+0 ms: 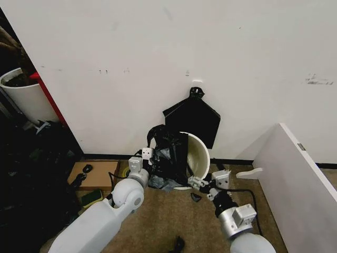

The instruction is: Place the garbage bag over the trash bin.

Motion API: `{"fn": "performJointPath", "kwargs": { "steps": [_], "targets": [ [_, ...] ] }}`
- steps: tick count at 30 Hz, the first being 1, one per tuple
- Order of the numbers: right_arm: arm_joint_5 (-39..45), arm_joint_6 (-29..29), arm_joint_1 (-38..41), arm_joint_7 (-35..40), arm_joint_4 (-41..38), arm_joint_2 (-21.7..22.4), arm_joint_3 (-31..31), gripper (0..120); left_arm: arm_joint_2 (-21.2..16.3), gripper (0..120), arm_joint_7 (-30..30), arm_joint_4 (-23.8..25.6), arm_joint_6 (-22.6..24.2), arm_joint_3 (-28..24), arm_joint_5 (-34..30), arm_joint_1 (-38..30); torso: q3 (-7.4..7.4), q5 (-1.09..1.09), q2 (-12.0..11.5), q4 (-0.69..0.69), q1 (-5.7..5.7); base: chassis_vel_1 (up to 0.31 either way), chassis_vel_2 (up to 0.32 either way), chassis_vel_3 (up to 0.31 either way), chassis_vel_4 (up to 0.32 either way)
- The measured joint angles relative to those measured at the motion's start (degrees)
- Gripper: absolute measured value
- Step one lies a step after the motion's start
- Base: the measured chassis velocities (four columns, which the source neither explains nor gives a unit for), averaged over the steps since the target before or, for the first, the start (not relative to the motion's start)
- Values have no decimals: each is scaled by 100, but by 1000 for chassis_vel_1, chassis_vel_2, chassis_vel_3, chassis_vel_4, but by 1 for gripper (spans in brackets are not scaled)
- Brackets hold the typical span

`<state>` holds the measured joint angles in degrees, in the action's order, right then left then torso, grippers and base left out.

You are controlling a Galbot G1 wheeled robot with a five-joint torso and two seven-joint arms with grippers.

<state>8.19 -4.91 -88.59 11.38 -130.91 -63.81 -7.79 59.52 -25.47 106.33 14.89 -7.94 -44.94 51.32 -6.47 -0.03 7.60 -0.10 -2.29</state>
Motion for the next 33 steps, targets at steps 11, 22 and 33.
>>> {"fn": "performJointPath", "kwargs": {
  "steps": [11,22,33],
  "targets": [
    [269,-352,513,-134,449,-126,480,96,-174,1,147,175,29,-208,214,-40,0,2,0,1,0,0,0,0,0],
    [578,-576,709,100,659,-216,498,60,-277,1,301,179,38,-550,417,-149,0,0,0,1,0,0,0,0,0],
    [743,-526,747,308,750,-203,450,20,-280,1,327,173,35,-652,441,-168,0,1,0,0,0,0,0,0,0]
  ]
}}
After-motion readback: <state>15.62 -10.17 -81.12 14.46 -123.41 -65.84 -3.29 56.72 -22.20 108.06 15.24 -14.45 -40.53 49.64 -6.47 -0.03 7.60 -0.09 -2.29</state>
